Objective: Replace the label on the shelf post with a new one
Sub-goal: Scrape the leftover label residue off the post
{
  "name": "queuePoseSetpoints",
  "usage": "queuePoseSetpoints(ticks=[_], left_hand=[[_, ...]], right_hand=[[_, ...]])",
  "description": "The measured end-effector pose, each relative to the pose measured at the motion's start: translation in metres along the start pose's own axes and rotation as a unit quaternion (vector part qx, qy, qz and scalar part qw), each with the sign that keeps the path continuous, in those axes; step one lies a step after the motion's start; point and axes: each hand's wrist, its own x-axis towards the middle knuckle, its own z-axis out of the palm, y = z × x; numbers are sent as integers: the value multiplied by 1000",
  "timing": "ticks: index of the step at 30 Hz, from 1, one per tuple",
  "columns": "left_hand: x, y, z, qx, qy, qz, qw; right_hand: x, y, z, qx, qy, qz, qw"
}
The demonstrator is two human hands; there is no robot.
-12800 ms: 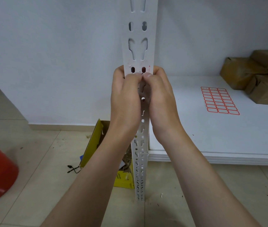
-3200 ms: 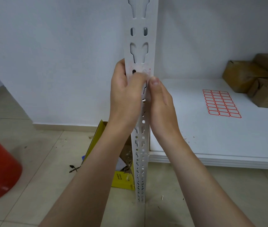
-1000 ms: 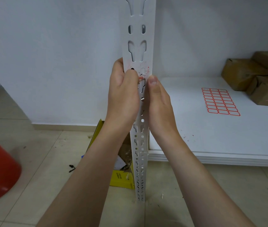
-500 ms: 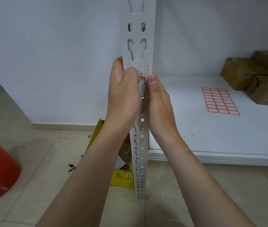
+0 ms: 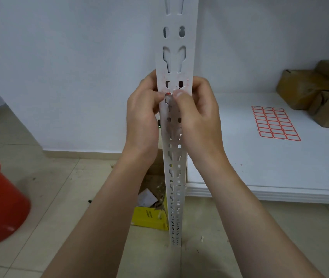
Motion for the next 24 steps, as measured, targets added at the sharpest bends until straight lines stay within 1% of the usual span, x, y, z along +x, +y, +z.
queuePoseSetpoints(ticks=[4,13,24], left_hand=[[-1,-2,2,9,6,-1,1000],[1,-5,3,-12,17,-32,999],[0,-5,4,-3,16,-28,999]], right_hand=[[4,-10,3,-2,-12,31,999],[4,-24,14,-3,7,75,997],[5,-26,16,-15,18,97,995]])
